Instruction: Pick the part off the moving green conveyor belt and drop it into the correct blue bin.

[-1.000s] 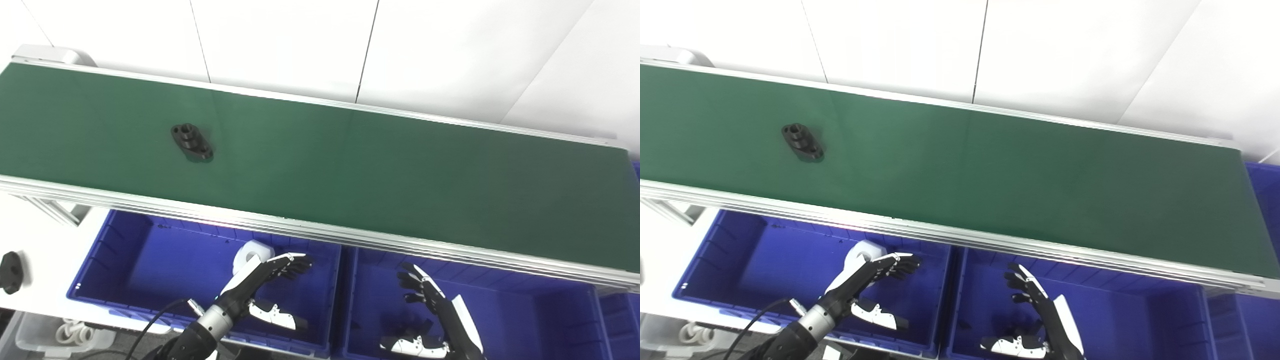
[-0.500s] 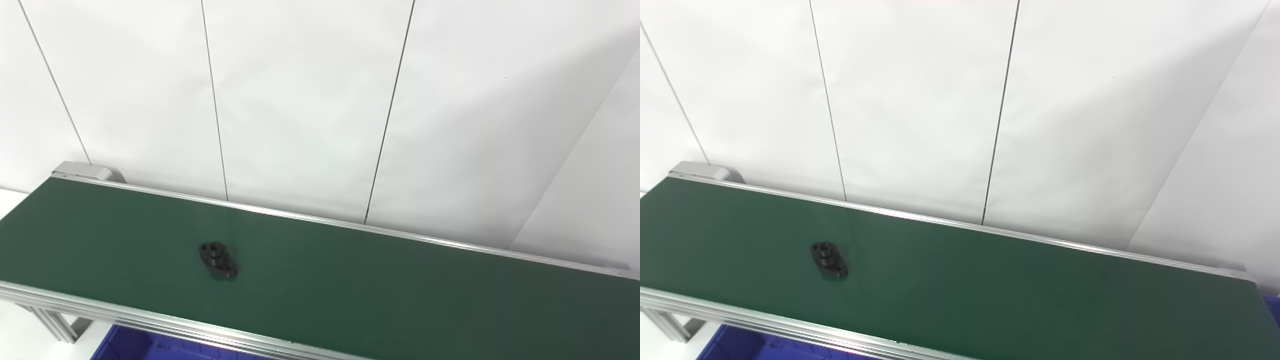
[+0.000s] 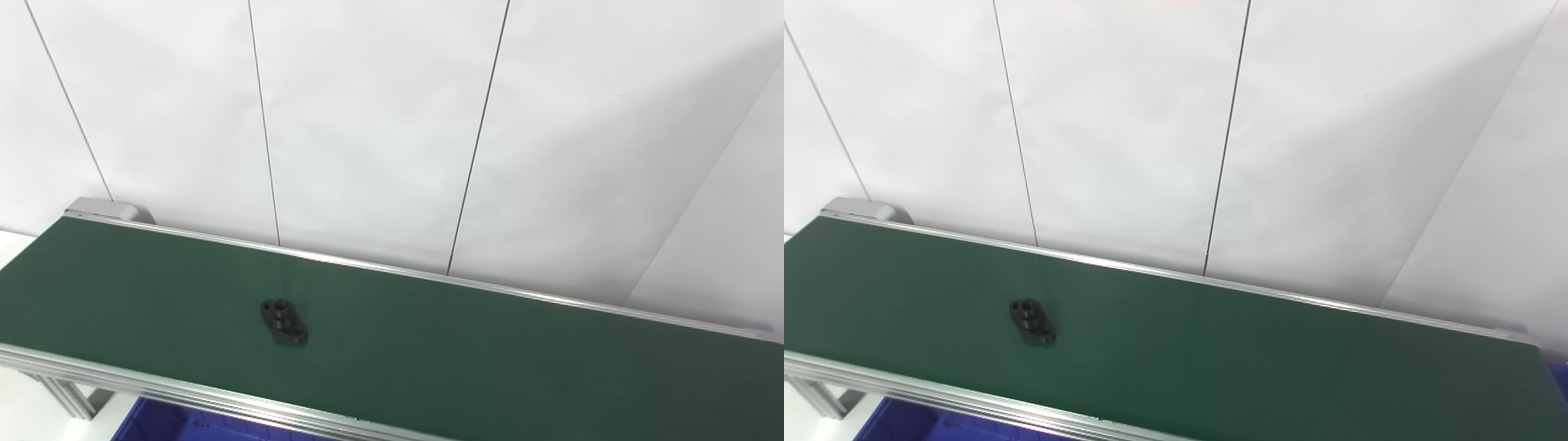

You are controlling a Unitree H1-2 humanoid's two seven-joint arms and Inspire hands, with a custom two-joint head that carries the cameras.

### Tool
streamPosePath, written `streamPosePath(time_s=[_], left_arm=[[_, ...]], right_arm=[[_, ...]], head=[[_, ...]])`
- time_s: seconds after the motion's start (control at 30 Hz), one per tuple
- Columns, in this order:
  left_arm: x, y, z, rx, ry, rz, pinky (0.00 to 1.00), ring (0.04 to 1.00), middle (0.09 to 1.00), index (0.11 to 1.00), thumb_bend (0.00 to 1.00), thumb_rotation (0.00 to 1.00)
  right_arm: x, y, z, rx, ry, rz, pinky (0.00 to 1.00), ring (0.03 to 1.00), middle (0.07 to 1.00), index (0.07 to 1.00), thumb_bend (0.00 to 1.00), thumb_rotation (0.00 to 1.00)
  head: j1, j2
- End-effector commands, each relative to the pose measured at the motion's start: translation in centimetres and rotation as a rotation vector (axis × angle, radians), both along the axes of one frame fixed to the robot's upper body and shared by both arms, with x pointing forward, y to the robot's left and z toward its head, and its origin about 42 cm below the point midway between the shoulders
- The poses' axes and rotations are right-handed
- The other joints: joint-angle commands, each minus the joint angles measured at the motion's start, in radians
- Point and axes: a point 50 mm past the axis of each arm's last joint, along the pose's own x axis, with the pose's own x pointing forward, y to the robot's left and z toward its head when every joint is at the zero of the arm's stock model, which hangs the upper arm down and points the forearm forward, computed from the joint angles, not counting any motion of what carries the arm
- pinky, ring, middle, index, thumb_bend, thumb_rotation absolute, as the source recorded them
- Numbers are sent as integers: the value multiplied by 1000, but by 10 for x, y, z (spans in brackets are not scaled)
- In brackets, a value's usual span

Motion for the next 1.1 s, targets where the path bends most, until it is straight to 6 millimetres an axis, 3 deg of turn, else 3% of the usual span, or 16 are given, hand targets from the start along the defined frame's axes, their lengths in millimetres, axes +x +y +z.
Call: streamPosePath(time_s=[0.0, 0.2, 0.23, 0.27, 0.33, 0.47, 0.6, 0.83, 1.07], left_arm=[[6, 2, 11, -25, -63, -12, 705, 758, 785, 778, 922, 371], [5, 7, 17, -59, -56, 3, 705, 757, 781, 775, 918, 328], [6, 7, 18, -63, -59, 4, 701, 754, 779, 777, 916, 326], [6, 8, 19, -65, -62, 4, 699, 753, 779, 779, 915, 327], [7, 10, 24, -80, -66, -8, 717, 769, 796, 797, 910, 328], [7, 13, 30, -106, -70, -5, 759, 795, 815, 813, 928, 331], [5, 16, 33, -100, -83, 0, 772, 797, 823, 830, 921, 336], [6, 24, 35, -129, -67, 17, 740, 779, 812, 824, 932, 343], [11, 30, 42, -148, -77, 8, 748, 782, 810, 822, 920, 340]], right_arm=[[4, 3, 16, 52, -107, -14, 654, 741, 779, 845, 903, 232], [5, 10, 37, 94, -193, -43, 615, 673, 717, 803, 904, 204], [5, 11, 43, 103, -214, -48, 608, 657, 704, 794, 902, 208], [6, 11, 46, 109, -227, -51, 605, 649, 698, 791, 902, 208], [8, 14, 70, 161, -298, -50, 607, 642, 708, 782, 897, 187], [16, 18, 107, 301, -399, -48, 618, 637, 693, 786, 901, 170], [35, 22, 136, 338, -515, -37, 584, 602, 663, 775, 904, 220], [70, 30, 175, 303, -607, -1, 640, 645, 698, 798, 843, 209], [107, 45, 197, 186, -637, -34, 538, 600, 680, 773, 832, 211]], head=[[-4, 3], [-84, 49], [-103, 84], [-103, 84], [-125, 153], [-151, 206], [-176, 225], [-212, 257], [-242, 305]])
